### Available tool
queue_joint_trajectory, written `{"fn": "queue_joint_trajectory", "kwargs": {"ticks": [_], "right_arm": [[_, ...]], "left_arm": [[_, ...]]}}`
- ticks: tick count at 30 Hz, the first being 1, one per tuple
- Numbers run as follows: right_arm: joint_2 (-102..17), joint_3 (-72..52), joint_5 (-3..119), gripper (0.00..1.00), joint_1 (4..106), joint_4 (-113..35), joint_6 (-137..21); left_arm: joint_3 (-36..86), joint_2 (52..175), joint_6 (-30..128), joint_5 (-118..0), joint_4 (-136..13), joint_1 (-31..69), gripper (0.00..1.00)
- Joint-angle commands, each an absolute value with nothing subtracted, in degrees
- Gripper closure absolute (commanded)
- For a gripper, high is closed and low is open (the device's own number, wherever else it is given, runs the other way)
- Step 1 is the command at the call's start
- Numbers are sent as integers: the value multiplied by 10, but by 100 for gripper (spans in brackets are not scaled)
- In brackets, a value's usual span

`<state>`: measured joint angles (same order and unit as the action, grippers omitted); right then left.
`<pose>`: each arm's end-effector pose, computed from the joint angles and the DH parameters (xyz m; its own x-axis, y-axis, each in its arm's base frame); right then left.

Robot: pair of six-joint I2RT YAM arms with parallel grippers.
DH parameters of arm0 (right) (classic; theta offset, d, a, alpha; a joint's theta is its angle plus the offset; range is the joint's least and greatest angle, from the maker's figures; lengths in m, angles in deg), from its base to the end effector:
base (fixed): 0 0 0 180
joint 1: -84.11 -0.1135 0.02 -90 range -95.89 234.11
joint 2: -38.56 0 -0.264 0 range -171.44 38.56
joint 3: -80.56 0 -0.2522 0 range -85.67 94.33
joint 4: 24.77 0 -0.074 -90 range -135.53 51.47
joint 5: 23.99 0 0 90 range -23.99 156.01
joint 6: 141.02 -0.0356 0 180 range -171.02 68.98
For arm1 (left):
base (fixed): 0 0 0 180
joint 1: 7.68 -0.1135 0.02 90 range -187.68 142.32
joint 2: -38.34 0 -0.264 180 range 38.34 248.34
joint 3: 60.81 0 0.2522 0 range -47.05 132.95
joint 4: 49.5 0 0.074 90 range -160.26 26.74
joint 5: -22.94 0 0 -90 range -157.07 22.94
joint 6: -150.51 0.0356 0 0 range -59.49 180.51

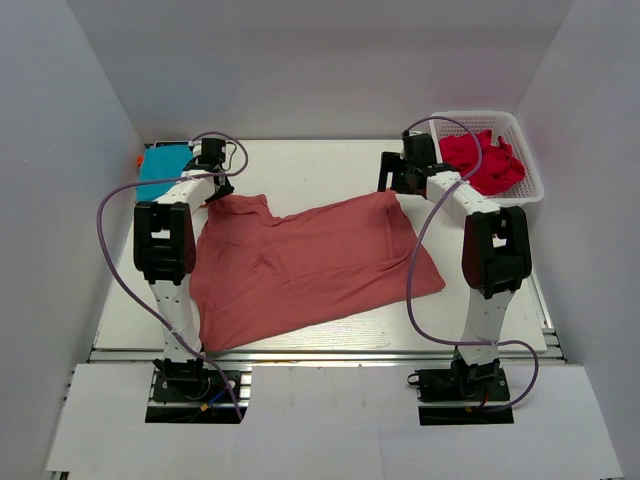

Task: Fold and stack the t-shirts
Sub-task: Grap the side of the flattened tshirt furthest away from the robot with both arms

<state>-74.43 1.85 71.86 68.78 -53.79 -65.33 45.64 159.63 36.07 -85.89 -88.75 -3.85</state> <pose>0.4378 0.1163 0.2340 -0.6562 0.0751 -0.7508 -0.0271 0.9920 0.1229 0.4638 -0.0195 0.1873 -0.6837 -0.3467 -0.6421 -0.4488 0.8936 -0.0047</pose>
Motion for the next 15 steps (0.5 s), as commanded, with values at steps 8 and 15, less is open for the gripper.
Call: {"fn": "queue_joint_trajectory", "kwargs": {"ticks": [8,15], "right_arm": [[-745,40,737,10,692,-543,-646],[-743,35,735,10,692,-544,-648]], "left_arm": [[476,1592,339,-910,-952,-40,58],[475,1603,339,-910,-925,-40,58]]}}
